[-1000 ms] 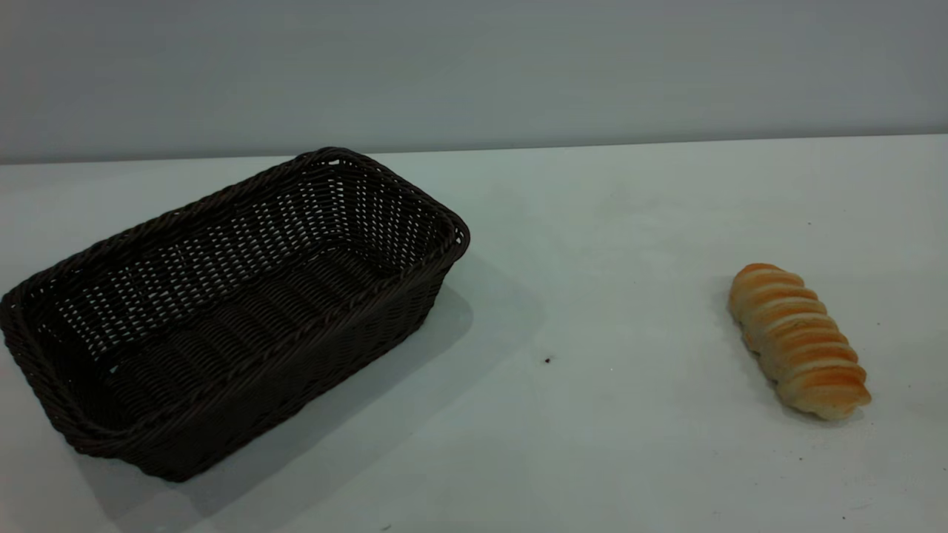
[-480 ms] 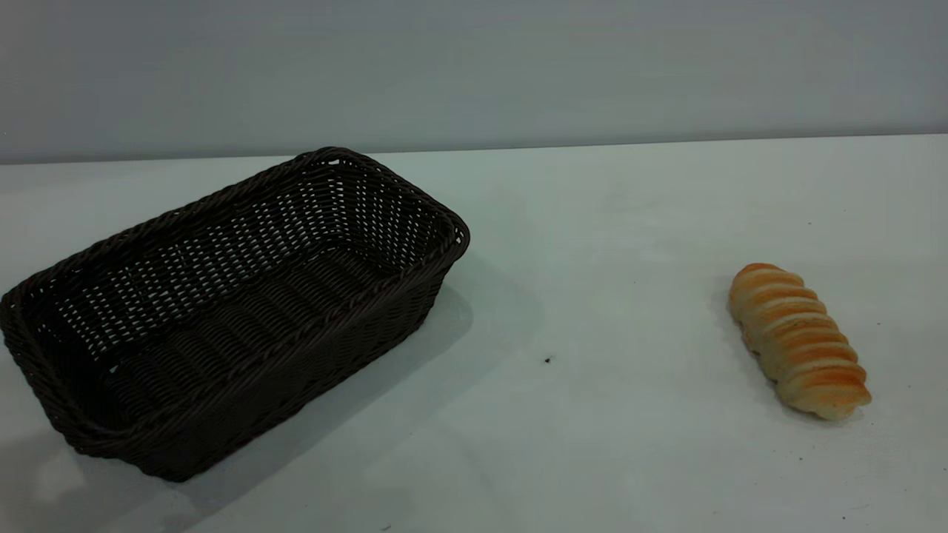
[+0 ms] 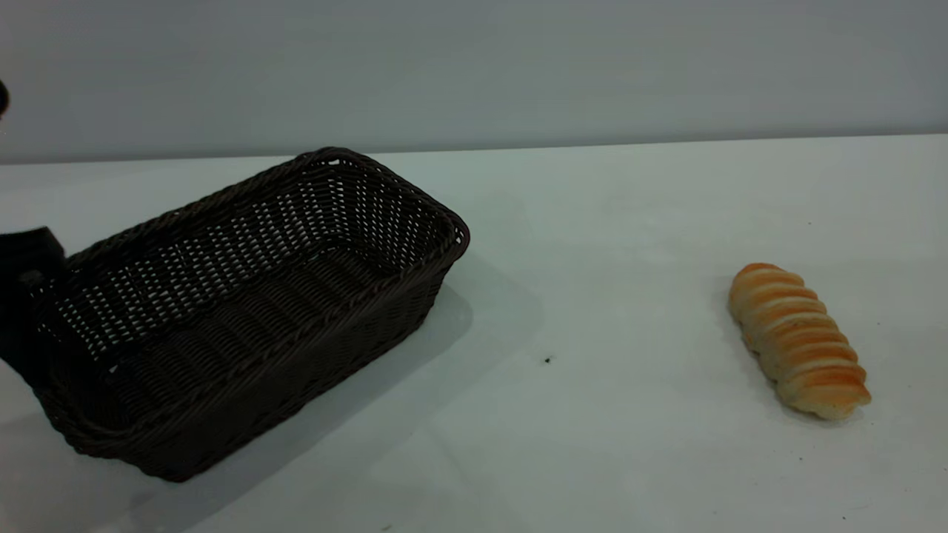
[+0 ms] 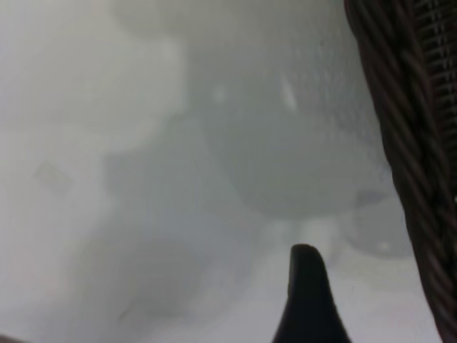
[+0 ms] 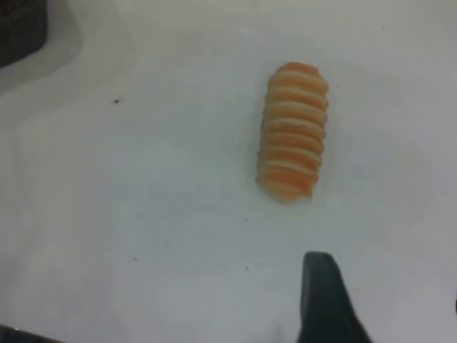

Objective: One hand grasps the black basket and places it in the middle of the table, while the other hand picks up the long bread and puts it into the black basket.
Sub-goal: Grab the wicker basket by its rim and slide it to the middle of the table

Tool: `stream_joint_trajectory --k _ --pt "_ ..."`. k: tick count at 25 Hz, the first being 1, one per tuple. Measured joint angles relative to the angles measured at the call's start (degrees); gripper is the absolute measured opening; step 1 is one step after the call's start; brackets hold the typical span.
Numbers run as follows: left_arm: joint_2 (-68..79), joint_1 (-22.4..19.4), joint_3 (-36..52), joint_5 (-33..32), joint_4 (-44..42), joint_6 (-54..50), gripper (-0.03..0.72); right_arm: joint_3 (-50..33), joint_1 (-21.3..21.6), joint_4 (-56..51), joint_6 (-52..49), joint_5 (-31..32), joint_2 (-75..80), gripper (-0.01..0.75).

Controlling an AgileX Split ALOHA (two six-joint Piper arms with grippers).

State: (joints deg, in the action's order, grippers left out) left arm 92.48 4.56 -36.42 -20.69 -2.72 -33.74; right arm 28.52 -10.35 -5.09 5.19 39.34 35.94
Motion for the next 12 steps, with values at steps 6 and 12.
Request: stream_joint_trajectory --k 6,12 --pt "4.8 0.0 -3.6 1.2 0.2 -0.1 0.573 0.0 0.0 -0.1 0.0 -0.5 0.0 0.414" --pt "9.6 0.0 -6.8 1.6 1.9 -0.3 0.573 0.0 0.0 -0.1 0.0 -0.7 0.0 0.414"
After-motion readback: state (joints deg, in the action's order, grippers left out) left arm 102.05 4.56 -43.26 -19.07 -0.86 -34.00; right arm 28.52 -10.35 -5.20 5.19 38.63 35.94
